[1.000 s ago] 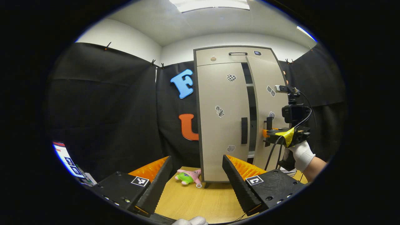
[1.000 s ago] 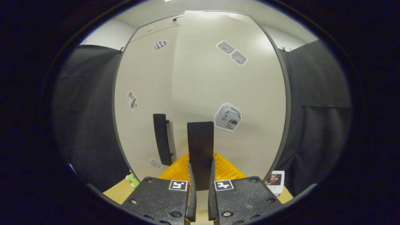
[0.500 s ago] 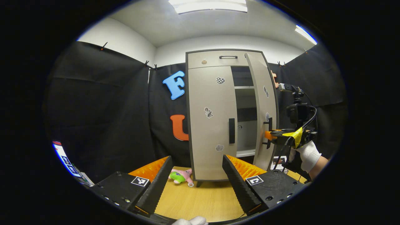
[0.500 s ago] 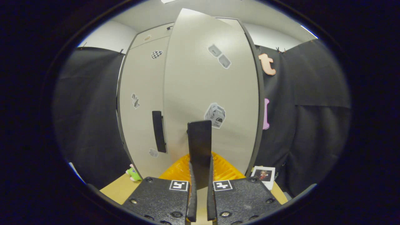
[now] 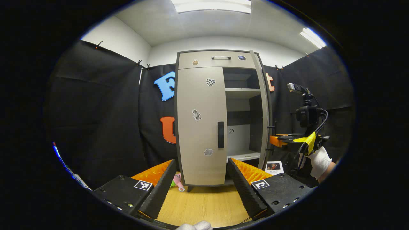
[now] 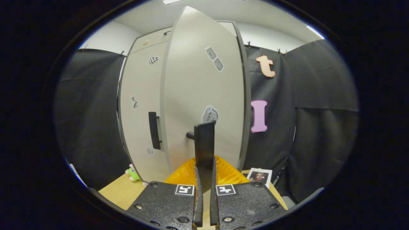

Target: Open the right door of the double-door shoe cabinet with the right hand, and open the left door with the left hand.

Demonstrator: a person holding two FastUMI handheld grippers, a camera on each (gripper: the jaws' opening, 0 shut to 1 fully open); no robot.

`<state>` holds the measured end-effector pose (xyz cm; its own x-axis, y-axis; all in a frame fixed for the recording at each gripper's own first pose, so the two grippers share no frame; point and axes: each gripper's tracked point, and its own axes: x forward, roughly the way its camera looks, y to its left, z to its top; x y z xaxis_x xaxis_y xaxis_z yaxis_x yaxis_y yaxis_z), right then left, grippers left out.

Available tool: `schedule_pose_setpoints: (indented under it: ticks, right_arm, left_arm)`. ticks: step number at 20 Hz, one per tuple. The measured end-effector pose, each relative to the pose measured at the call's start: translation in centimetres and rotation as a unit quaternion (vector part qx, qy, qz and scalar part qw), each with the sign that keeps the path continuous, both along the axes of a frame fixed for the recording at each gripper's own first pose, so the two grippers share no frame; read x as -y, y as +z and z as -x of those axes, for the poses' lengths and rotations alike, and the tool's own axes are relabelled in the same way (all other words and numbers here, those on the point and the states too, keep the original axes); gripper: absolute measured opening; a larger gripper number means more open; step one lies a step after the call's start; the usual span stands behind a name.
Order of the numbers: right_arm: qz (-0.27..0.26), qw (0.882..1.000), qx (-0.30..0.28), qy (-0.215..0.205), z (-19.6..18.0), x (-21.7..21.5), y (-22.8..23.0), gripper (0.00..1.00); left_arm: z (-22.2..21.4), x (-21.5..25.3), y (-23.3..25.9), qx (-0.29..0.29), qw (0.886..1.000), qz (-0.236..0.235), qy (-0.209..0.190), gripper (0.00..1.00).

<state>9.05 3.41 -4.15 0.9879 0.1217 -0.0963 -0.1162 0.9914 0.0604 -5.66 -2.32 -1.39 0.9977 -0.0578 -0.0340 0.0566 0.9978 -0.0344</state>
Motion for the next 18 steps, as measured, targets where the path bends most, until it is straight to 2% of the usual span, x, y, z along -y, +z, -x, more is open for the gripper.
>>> schedule_pose_setpoints:
  ticks: [6, 11, 14, 15, 18]
  right_arm:
    - [-0.006, 1.0, -0.003, -0.028, 1.0, 4.6, -0.2, 0.07]
    - [0.012, 1.0, 0.001, -0.021, 1.0, 8.3, -0.4, 0.04]
    - [-0.002, 1.0, -0.001, -0.026, 0.6, 10.9, -0.3, 0.04]
    - [-0.008, 1.0, -0.002, -0.03, 0.3, 12.0, -0.4, 0.01]
    - [-0.049, 0.999, -0.005, 0.008, 0.5, 12.0, 0.1, 0.04]
  left_arm:
    - [-1.2, 2.7, 0.2, 0.003, 1.0, 0.001, -0.021, 0.96]
    - [-1.4, 5.9, 0.2, -0.002, 0.999, 0.005, -0.047, 0.96]
    - [-1.6, 8.0, 1.0, 0.003, 0.998, 0.003, -0.062, 0.96]
    - [-1.6, 8.7, 1.3, 0.005, 0.998, 0.001, -0.067, 0.96]
    - [-1.9, 10.4, 1.6, 0.005, 0.997, 0.002, -0.075, 0.96]
